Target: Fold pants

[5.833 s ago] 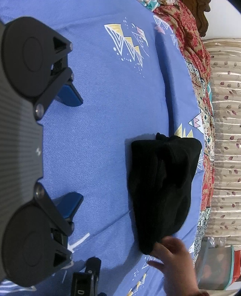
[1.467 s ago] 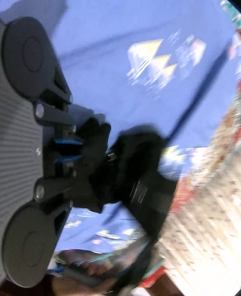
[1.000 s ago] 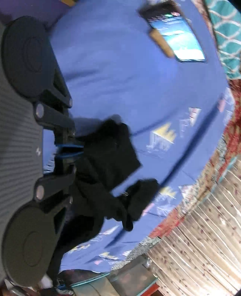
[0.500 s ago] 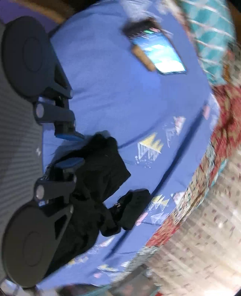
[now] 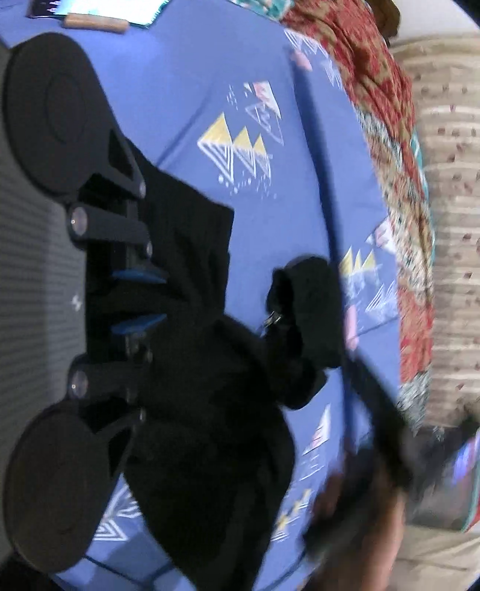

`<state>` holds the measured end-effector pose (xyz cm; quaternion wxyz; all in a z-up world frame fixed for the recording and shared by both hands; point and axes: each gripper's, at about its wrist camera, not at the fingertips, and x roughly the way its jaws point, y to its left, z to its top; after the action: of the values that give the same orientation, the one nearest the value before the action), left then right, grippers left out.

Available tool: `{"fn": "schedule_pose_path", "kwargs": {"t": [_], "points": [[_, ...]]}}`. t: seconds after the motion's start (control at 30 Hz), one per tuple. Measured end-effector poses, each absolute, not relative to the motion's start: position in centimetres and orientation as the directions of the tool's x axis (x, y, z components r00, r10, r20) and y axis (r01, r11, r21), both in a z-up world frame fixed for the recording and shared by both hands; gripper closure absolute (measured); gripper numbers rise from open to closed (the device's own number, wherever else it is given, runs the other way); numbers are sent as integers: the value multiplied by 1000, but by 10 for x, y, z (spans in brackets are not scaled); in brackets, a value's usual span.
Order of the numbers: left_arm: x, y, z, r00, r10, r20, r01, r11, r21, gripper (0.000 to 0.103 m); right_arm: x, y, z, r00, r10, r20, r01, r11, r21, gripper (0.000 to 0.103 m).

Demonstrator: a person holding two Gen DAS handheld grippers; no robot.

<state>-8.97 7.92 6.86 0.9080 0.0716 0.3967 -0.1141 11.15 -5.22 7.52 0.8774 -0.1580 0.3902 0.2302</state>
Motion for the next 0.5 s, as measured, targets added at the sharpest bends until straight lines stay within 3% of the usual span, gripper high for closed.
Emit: {"fn": "schedule_pose_path", "kwargs": {"t": [0.07,0.1,0.13,0.17,0.27,0.37,0.5], "points": [[-90,76,61,638,-160,-753,292,955,44,95,141,-30,51,577,219,-787,-525,837,-152,20],[-91,76,59,639,-152,-754,293,955,56,96,155,-26,39,563,189,-804,-507,848,-156,30],[-91,77,59,643,-139,-753,286,956,68,96,167,-25,29,546,169,-821,-488,860,-147,71],[-89,79,61,648,-126,-751,270,960,72,96,178,-28,19,519,163,-839,-479,868,-128,96],[-82,99,89,701,-115,-704,211,976,51,96,180,-51,34,534,256,-806,-447,894,-13,97],[-65,123,128,766,-120,-632,154,988,-1,96,171,-117,89,635,367,-680,-329,925,192,97],[-29,143,168,818,-124,-562,98,992,-77,96,140,-231,167,794,354,-495,-158,905,395,96]]}}
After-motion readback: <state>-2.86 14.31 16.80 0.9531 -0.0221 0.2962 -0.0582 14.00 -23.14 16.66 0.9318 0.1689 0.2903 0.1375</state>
